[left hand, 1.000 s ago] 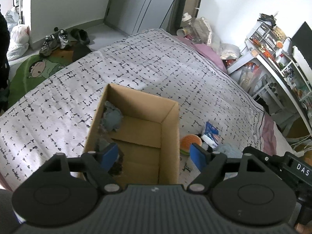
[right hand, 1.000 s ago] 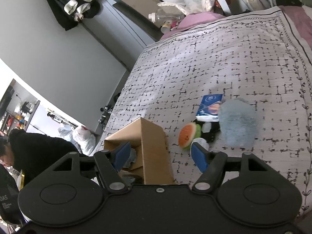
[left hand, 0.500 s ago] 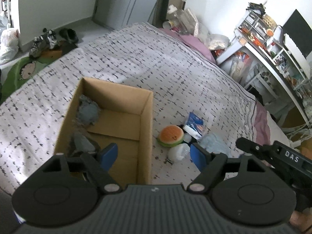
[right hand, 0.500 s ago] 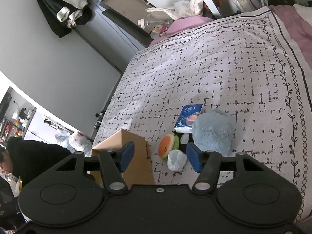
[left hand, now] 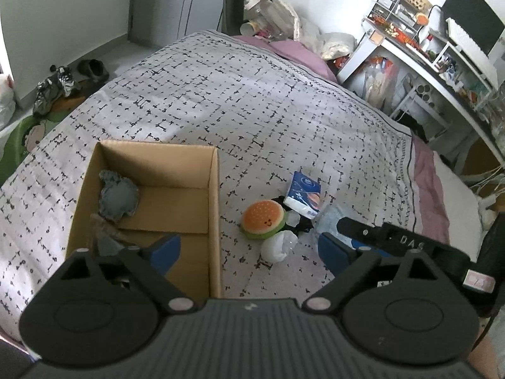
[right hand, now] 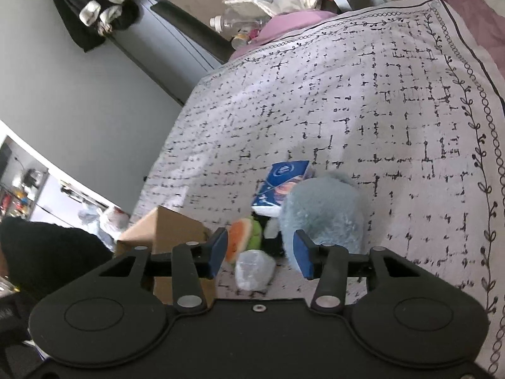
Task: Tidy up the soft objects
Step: 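Move the right gripper to the blue-grey plush and grasp it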
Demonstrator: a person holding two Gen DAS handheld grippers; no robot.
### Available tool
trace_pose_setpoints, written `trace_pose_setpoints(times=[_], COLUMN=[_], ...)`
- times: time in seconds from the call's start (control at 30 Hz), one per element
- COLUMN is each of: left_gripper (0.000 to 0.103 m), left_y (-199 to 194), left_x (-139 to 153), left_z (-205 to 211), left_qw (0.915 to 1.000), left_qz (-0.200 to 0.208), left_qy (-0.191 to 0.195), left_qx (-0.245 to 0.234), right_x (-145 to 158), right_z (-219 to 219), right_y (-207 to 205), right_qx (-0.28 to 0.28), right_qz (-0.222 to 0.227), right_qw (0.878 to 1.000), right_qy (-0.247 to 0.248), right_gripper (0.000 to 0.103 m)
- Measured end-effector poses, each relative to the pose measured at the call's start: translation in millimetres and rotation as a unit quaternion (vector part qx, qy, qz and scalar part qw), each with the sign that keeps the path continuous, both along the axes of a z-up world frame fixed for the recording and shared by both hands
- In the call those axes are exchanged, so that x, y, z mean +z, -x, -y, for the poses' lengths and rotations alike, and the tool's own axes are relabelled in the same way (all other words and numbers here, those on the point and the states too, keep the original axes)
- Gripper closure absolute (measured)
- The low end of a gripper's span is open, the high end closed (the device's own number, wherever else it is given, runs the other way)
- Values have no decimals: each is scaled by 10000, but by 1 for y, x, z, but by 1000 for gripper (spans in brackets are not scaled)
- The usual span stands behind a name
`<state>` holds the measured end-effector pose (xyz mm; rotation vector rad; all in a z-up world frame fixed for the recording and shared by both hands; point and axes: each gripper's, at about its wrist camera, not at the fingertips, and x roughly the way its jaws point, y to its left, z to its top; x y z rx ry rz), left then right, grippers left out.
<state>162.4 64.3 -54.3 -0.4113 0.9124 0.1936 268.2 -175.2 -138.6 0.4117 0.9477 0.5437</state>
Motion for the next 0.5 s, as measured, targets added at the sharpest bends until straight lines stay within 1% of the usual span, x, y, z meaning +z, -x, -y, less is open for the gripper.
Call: trace_pose_setpoints(times=[0.17,0.2,0.23,0.27,0.3,0.37,0.5], left_gripper=[10,10,10,10,10,10,10], left_y=[-13,-15,-17,-19,-22,-27,-41], left_x=[-4,-4,-4,-4,-4,-6,-9], left_z=[3,4,4,4,4,5,15], left_qw=[10000,9999,9998,9997,9996,9995,9995], left_qz=[-34,-12,17,42,52,38,-2], left_qy=[37,26,16,36,84,158,151], left_qx=[53,112,185,234,247,281,270], right_x=[-5,-5,-5,-5,-5,-4,-5], right_z=[-1,-1,-2,-1,-1,2,14], right_y=[-8,-9,-9,-10,-10,-11,-16], right_qx=[-44,-41,-57,-124,-124,-187,-334], right_qz=[114,129,176,306,306,391,338], right_qw=[9999,9998,9997,9987,9987,9976,9976], right_qy=[92,122,188,392,392,541,505], right_gripper=[56,59,59,60,60,60,60])
